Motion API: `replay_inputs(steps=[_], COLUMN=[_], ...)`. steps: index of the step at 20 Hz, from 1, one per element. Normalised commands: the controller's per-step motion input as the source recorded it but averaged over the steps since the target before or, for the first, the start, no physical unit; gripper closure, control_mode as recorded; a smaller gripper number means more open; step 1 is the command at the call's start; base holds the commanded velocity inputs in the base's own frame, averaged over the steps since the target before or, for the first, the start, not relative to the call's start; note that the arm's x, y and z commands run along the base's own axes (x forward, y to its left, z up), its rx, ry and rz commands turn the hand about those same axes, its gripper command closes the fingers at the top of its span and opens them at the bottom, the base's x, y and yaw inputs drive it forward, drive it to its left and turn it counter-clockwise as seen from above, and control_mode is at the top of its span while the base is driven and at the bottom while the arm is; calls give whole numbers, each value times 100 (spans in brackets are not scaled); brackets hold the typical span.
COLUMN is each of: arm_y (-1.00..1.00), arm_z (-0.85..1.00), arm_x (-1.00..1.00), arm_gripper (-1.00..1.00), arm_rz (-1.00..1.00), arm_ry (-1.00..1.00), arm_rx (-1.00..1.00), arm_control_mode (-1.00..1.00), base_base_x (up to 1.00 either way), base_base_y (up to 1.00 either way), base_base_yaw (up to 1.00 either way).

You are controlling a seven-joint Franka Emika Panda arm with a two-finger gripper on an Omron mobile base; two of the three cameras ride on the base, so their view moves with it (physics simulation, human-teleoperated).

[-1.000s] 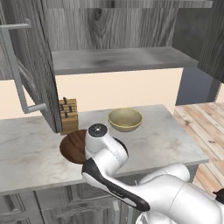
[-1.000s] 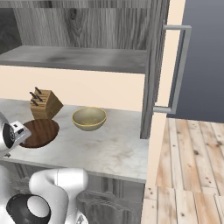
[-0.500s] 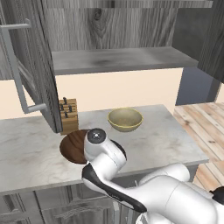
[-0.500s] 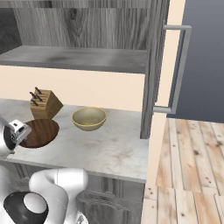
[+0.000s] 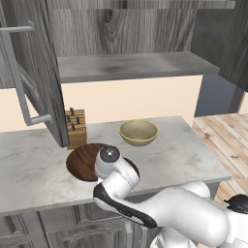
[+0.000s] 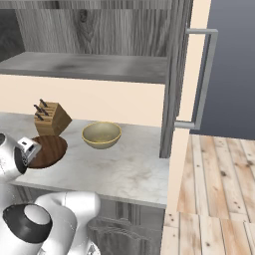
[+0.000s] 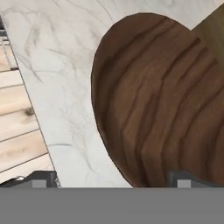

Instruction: Open the cabinet. Pick the bowls from the counter and place them in the cabinet. Then close the cabinet.

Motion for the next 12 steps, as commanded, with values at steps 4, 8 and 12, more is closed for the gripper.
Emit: replay_inputs(steps=[4, 8, 12], arm_y=[0, 0, 9], arm_z=[-16, -22, -27], arm_x=[33, 31, 23], arm_gripper=[-100, -100, -100], arm_rz=[3, 4, 6], arm_ry=[0, 0, 0], arm_rx=[0, 0, 0], arm_control_mode=[-100, -100, -100], base_base_x=[0, 0, 0], base_base_y=[0, 0, 0], base_base_yaw=[0, 0, 0])
